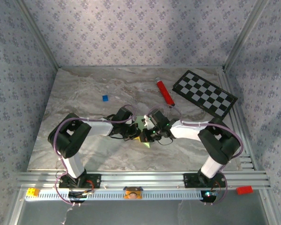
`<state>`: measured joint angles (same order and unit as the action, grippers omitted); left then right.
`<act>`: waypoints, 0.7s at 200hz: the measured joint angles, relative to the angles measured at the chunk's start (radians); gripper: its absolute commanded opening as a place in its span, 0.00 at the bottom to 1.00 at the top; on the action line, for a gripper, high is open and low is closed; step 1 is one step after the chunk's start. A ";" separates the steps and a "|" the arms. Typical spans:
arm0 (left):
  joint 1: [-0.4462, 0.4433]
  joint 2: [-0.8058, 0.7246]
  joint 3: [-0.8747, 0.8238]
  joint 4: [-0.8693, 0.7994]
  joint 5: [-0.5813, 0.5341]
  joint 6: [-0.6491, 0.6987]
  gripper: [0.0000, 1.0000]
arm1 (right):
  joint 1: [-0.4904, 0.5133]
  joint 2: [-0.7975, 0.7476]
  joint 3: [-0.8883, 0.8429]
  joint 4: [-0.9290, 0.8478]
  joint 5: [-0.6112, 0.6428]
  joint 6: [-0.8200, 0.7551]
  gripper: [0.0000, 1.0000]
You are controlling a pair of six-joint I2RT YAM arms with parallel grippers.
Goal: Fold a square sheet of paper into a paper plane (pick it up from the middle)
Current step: Third fold the triangle at the center of the table.
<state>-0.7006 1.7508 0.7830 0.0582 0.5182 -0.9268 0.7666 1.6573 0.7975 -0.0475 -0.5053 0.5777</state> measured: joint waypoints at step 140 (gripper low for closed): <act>0.000 0.004 0.007 -0.010 -0.003 0.013 0.00 | -0.001 0.020 -0.066 0.054 0.003 0.010 0.08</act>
<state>-0.7006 1.7546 0.7902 0.0483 0.5156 -0.9134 0.7654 1.6775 0.7311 0.0067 -0.5018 0.5873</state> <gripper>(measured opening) 0.043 0.079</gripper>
